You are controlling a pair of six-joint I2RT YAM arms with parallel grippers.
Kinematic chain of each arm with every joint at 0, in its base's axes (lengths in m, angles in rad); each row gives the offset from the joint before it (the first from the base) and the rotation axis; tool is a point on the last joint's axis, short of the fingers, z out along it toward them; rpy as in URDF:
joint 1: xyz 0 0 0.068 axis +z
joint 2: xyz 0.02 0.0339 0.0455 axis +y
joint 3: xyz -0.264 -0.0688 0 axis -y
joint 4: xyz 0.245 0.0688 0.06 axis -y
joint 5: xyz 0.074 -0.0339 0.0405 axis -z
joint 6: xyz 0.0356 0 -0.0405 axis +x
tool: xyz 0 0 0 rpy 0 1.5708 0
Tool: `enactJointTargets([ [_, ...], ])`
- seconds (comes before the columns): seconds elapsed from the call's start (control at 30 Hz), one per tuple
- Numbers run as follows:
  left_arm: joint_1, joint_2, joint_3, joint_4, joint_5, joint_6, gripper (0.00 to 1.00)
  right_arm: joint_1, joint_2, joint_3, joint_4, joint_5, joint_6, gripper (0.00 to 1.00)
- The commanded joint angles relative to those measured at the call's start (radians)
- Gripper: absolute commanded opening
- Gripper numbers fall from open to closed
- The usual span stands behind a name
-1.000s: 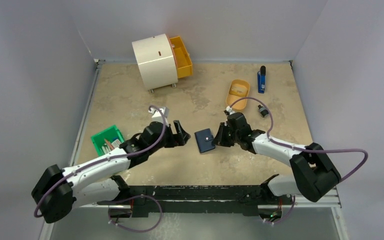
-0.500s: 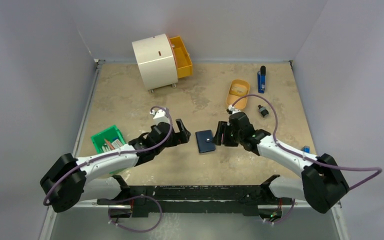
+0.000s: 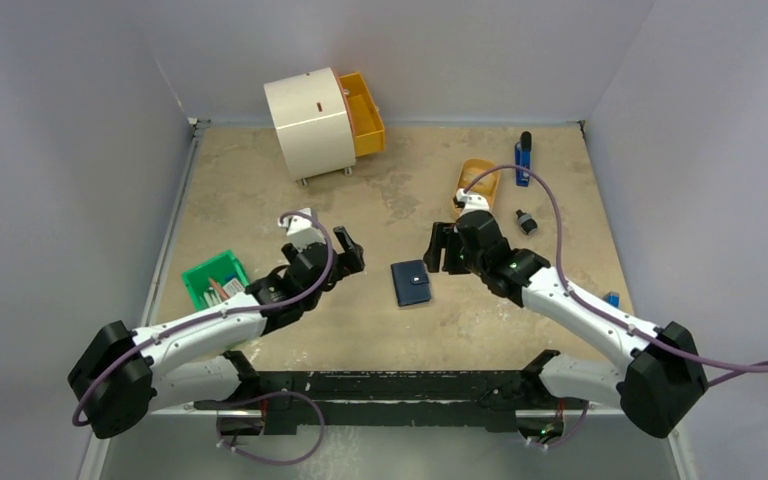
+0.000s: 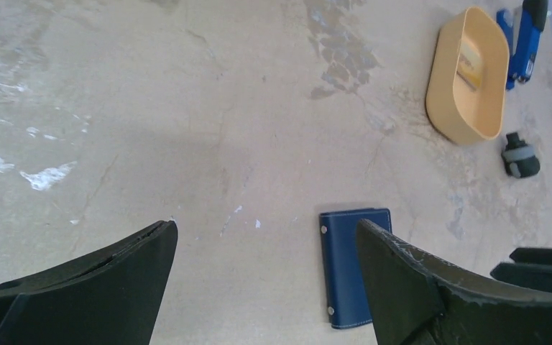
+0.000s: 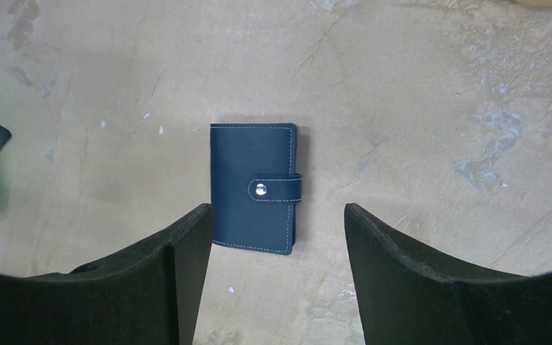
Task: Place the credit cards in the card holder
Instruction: Move the card holder to the center of the board, then open the card holder at the center of the board.
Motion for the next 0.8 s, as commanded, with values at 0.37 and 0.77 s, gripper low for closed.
enactJointTargets([
  [0.37, -0.001, 0.345, -0.038, 0.541, 0.48, -0.2, 0.77, 0.202, 0.265, 0.206, -0.123, 0.175, 0.001, 0.57],
  [0.77, 0.0, 0.527, -0.001, 0.643, 0.555, -0.295, 0.46, 0.211, 0.409, 0.252, -0.198, 0.212, 0.098, 0.48],
])
